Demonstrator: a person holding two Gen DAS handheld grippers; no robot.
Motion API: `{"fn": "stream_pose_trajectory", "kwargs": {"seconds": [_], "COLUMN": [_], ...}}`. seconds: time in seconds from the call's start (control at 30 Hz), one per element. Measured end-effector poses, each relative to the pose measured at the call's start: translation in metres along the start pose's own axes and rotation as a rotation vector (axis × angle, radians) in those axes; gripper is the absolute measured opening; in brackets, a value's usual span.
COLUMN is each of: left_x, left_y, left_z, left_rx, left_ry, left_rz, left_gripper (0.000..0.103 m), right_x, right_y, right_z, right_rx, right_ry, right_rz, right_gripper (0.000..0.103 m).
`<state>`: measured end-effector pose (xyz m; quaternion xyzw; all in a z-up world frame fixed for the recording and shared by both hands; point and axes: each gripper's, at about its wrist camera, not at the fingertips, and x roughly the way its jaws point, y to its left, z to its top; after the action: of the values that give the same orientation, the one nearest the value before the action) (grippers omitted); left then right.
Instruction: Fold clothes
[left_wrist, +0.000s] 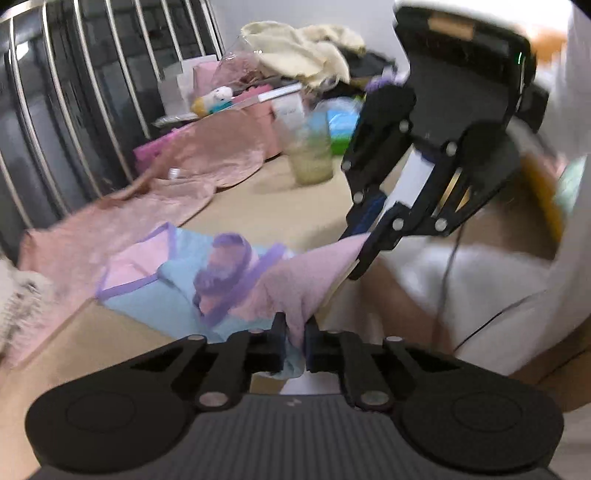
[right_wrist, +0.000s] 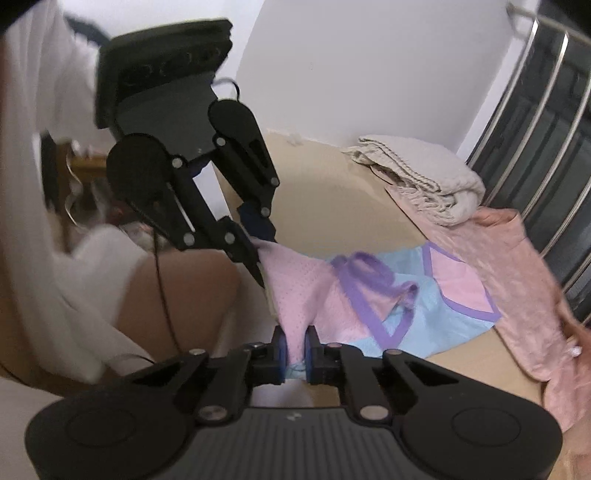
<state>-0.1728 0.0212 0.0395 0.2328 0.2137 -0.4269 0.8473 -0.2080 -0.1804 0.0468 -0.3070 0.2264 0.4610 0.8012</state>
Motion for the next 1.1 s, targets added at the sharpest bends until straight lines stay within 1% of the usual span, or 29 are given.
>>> {"fn": "stream_pose_trajectory", "kwargs": {"seconds": [0.07, 0.17, 0.23, 0.3, 0.37, 0.43, 0.47, 0.5, 0.53, 0.57, 0.6, 0.63, 0.67, 0.7, 0.73, 0.77, 0.83, 0.9, 0.93, 1.0, 1.03, 1.07, 1.1], "left_x": [-0.004, -0.01, 0.01, 0.032, 0.054, 0.071, 0.078, 0.079, 0.079, 0.074, 0.067, 0.057, 0.047, 0.037, 0.031, 0.026, 0.025, 0.027, 0.028, 0.032, 0.034, 0.035, 0.037], "left_y": [0.027, 0.067, 0.091, 0.114, 0.137, 0.152, 0.156, 0.157, 0.158, 0.157, 0.152, 0.146, 0.138, 0.128, 0.119, 0.11, 0.095, 0.084, 0.082, 0.08, 0.079, 0.077, 0.076], "left_z": [0.013, 0.033, 0.032, 0.031, 0.029, 0.022, 0.019, 0.017, 0.015, 0.015, 0.014, 0.014, 0.012, 0.008, 0.005, 0.003, 0.001, -0.001, -0.002, -0.005, -0.006, -0.007, -0.009], "left_rx": [-0.069, -0.173, -0.271, -0.372, -0.473, -0.588, -0.617, -0.639, -0.66, -0.678, -0.695, -0.714, -0.729, -0.746, -0.777, -0.811, -0.843, -0.857, -0.848, -0.824, -0.812, -0.8, -0.787], "left_ry": [-0.015, -0.037, -0.033, -0.026, -0.02, 0.007, 0.025, 0.032, 0.036, 0.042, 0.05, 0.052, 0.048, 0.036, 0.025, 0.014, 0.008, 0.001, 0.002, 0.004, 0.005, 0.007, 0.008], "left_rz": [-0.043, -0.106, -0.088, -0.062, -0.037, 0.045, 0.066, 0.104, 0.147, 0.177, 0.196, 0.205, 0.196, 0.174, 0.156, 0.138, 0.139, 0.166, 0.168, 0.166, 0.164, 0.163, 0.162], "left_gripper": [0.008, 0.009, 0.008, 0.008, 0.009, 0.011, 0.015, 0.02, 0.035, 0.039, 0.04, 0.043, 0.047, 0.049, 0.051, 0.051, 0.051, 0.051, 0.051, 0.047, 0.03, 0.008, 0.002], "right_x": [-0.011, -0.016, -0.006, 0.016, 0.045, 0.074, 0.086, 0.096, 0.101, 0.104, 0.098, 0.087, 0.075, 0.06, 0.049, 0.04, 0.038, 0.036, 0.038, 0.043, 0.046, 0.051, 0.057], "right_y": [-0.021, -0.06, -0.084, -0.108, -0.13, -0.146, -0.152, -0.156, -0.159, -0.162, -0.162, -0.162, -0.161, -0.16, -0.158, -0.156, -0.146, -0.135, -0.128, -0.12, -0.116, -0.115, -0.117], "right_z": [0.009, 0.02, 0.026, 0.031, 0.03, 0.025, 0.022, 0.02, 0.017, 0.015, 0.013, 0.011, 0.009, 0.004, -0.004, -0.012, -0.025, -0.037, -0.042, -0.05, -0.055, -0.059, -0.061], "right_rx": [0.038, 0.083, 0.096, 0.103, 0.146, 0.185, 0.201, 0.22, 0.251, 0.282, 0.317, 0.355, 0.398, 0.466, 0.555, 0.636, 0.726, 0.81, 0.822, 0.845, 0.858, 0.874, 0.88], "right_ry": [-0.029, -0.069, -0.069, -0.049, -0.024, 0.002, 0.015, 0.027, 0.034, 0.037, 0.023, -0.004, -0.034, -0.072, -0.098, -0.12, -0.135, -0.147, -0.141, -0.133, -0.129, -0.13, -0.133], "right_rz": [0.029, 0.023, -0.017, -0.061, -0.116, -0.159, -0.191, -0.223, -0.251, -0.278, -0.302, -0.323, -0.338, -0.325, -0.282, -0.243, -0.201, -0.167, -0.183, -0.185, -0.181, -0.158, -0.138], "right_gripper": [0.009, 0.009, 0.009, 0.009, 0.009, 0.011, 0.014, 0.018, 0.019, 0.019, 0.02, 0.02, 0.021, 0.027, 0.036, 0.039, 0.039, 0.039, 0.039, 0.038, 0.034, 0.027, 0.005]}}
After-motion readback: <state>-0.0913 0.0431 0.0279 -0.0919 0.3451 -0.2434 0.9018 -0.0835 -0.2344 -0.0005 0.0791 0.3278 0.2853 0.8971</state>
